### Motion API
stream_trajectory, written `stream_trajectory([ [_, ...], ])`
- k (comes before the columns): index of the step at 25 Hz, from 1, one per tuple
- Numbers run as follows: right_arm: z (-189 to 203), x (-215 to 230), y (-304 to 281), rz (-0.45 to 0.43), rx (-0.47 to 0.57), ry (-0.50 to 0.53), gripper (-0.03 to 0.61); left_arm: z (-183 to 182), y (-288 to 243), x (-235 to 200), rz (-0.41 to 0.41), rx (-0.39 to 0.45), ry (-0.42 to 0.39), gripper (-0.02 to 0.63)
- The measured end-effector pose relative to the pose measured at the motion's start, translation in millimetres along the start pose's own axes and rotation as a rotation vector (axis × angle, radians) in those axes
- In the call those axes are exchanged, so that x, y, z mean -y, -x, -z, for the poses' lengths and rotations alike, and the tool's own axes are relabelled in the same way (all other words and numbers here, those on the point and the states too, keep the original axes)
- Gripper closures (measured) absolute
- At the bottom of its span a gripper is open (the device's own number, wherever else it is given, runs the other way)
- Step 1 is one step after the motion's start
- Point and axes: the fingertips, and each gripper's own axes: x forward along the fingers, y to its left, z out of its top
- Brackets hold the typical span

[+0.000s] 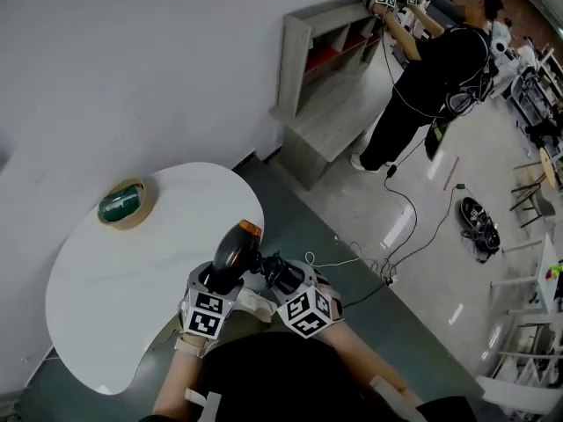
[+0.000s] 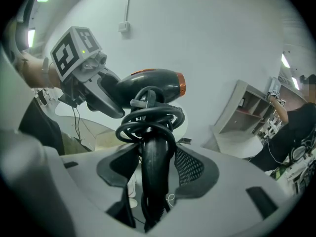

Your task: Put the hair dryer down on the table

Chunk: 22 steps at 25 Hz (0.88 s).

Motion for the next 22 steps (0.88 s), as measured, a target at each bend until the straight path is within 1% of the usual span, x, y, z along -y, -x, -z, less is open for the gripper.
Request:
stream_trajectory([
  [6,-42.5,12.5,-48.2,-0.055,-0.041,0.088,0.344,2.3,-10.7,-56.5,-0.032,0.006,0.11,0.276],
  [11,-74.5,9.7,-84.3,-0.105,-0.05,0.161,0.344,12.2,-12.2,-98.9,-0.064,0.015,0.183,0.276],
  [15,-93.2,-0.6,-102.6,-0.158,-0.059,0.204,0.344,22.7,-3.3,-120.6,-0.099,0.001,0.235,0.276],
  [22,-120.6,-10.8,-131.4,-0.28,-0.083,0.327,0.344,41.5,7.4,-145.4,-0.184,-0.022,0.391,0.276],
])
